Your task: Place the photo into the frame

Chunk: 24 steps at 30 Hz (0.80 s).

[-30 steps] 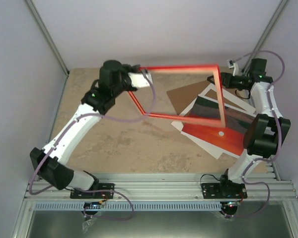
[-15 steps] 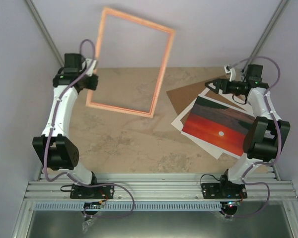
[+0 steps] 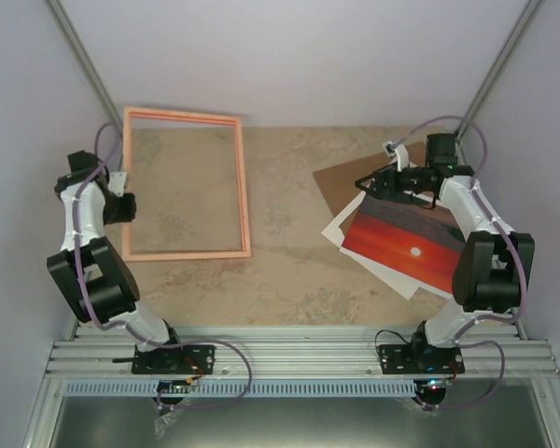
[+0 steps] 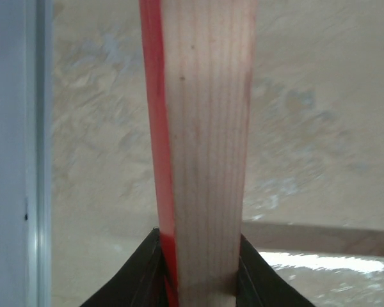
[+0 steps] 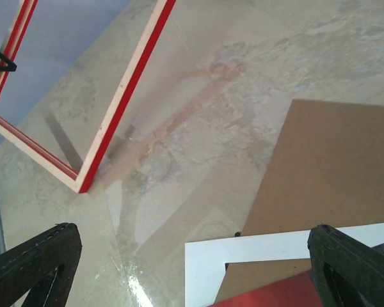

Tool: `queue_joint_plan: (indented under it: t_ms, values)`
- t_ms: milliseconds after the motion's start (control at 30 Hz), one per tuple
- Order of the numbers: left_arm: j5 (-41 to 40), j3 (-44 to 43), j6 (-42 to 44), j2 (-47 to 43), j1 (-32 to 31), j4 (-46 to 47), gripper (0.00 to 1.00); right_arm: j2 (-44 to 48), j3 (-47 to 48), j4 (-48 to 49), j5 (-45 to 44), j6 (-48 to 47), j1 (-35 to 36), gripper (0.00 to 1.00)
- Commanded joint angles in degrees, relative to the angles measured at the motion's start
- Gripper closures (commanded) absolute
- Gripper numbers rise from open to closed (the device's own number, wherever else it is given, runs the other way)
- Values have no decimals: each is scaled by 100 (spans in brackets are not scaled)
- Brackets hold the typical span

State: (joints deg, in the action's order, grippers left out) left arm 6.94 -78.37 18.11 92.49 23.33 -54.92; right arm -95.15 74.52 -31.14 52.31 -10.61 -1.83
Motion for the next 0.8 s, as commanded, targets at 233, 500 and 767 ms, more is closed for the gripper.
queue_joint_plan:
  t_ms: [233,500,767]
  values:
    - [-855,315,1850,670,829,478,100,17,-199,-140,-192,-503,182,3]
    - [-1776,628,2086,1131,1040,1488,100,91,-346,-301,-205,-654,342,3]
    - [-1912,795,1788,1464,1051,1789,100,236,-621,-301,-407,-833,447,3]
